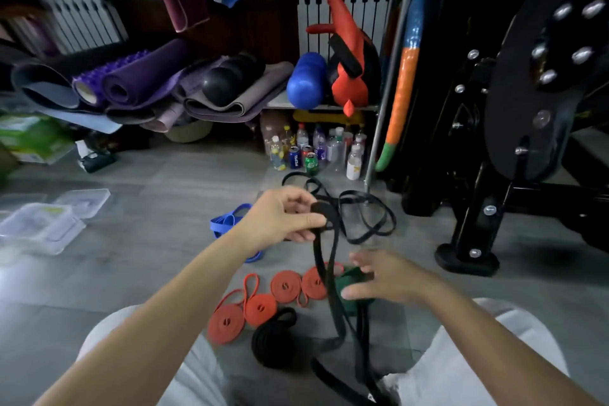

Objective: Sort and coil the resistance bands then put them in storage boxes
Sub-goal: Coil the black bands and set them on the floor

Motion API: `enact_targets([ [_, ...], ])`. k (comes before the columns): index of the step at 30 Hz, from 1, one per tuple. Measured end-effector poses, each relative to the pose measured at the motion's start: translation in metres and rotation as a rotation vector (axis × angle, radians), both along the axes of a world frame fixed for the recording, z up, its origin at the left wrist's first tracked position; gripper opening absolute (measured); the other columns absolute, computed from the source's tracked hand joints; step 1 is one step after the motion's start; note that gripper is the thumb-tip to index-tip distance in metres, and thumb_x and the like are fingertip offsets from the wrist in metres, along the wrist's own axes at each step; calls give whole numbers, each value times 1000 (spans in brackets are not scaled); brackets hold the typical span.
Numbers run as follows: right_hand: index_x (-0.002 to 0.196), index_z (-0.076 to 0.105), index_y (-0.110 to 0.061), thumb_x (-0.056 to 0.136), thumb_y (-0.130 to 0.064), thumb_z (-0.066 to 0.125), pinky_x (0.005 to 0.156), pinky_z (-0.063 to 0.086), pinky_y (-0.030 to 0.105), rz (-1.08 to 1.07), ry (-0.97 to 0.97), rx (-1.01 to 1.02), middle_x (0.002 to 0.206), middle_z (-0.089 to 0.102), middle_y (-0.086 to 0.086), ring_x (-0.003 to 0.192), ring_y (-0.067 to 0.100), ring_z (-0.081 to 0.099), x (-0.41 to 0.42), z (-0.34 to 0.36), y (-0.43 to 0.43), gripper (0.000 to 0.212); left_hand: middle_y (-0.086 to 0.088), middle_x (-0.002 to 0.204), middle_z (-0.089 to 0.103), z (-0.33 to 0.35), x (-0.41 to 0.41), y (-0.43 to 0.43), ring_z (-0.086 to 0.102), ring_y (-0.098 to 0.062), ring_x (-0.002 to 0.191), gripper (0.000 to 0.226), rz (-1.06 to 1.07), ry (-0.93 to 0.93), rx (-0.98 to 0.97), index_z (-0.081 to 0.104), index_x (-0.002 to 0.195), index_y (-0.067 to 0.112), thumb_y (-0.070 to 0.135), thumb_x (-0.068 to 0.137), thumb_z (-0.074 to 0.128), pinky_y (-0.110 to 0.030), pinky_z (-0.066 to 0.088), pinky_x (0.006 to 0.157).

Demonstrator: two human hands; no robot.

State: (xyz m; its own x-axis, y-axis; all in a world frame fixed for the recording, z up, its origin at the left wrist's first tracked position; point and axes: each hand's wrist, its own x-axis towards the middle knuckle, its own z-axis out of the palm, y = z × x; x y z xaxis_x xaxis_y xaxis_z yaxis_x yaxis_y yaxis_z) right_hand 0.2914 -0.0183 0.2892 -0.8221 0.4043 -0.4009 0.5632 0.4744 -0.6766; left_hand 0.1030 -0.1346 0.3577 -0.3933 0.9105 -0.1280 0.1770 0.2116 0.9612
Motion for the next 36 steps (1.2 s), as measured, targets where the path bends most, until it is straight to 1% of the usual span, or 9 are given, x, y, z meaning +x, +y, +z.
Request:
enact_targets([
  [5,102,64,-34,71,-23,81,86,52,25,-264,562,-146,100,72,-7,95,6,67,-11,2,-19,37,6,71,68,-26,23,-13,69,-17,58,20,-46,154,29,64,80,20,13,71,81,-25,56,55],
  [10,109,68,-26,76,-25,77,92,50,26,-187,566,-52,103,71,-11,100,2,65,-7,3,-31,34,-1,80,72,-25,32,-22,72,-24,67,25,28,-7,45,64,88,16,7,70,80,-31,59,62],
  [16,99,66,-40,78,-14,75,87,51,23,-237,711,-87,97,72,-12,95,5,66,-6,2,-40,35,-18,92,72,-21,41,-31,72,-23,75,37,39,-574,140,61,100,6,19,68,72,-25,58,61],
  [18,99,68,-35,80,-16,74,86,53,29,-239,669,-67,94,73,-8,91,9,67,-4,3,-39,28,-16,92,72,-21,41,-32,71,-22,75,29,53,-559,102,61,100,6,17,74,69,-26,58,62],
  [21,102,68,-33,81,-25,70,79,54,32,-157,490,57,90,70,-13,85,3,65,2,4,-32,23,1,97,69,-17,31,-36,68,-14,85,19,2,116,-97,63,105,16,19,86,66,-29,56,77],
  [24,102,68,-26,80,-33,62,72,49,32,-5,271,288,83,62,-12,79,4,57,3,5,-31,23,16,116,55,-13,29,-39,53,-6,109,53,-182,921,-239,51,127,29,45,78,64,-31,47,91],
  [28,96,68,-26,77,-31,63,67,45,29,64,279,354,84,62,-8,79,10,55,-4,13,-40,21,4,111,52,-20,49,-29,54,-19,105,45,-374,1207,-332,54,114,23,50,79,62,-34,48,76],
  [32,98,59,-36,71,-36,67,65,43,20,-69,351,181,80,63,-14,75,3,57,1,14,-36,29,3,89,56,-28,44,-28,55,-15,84,17,-291,941,-245,61,87,22,34,76,66,-26,42,69],
  [36,85,58,-37,69,-29,76,71,51,29,-183,444,-4,78,66,-12,72,2,60,11,11,-32,26,10,67,59,-31,41,-35,54,-4,55,14,-142,412,-109,65,74,23,17,69,76,-14,42,56],
])
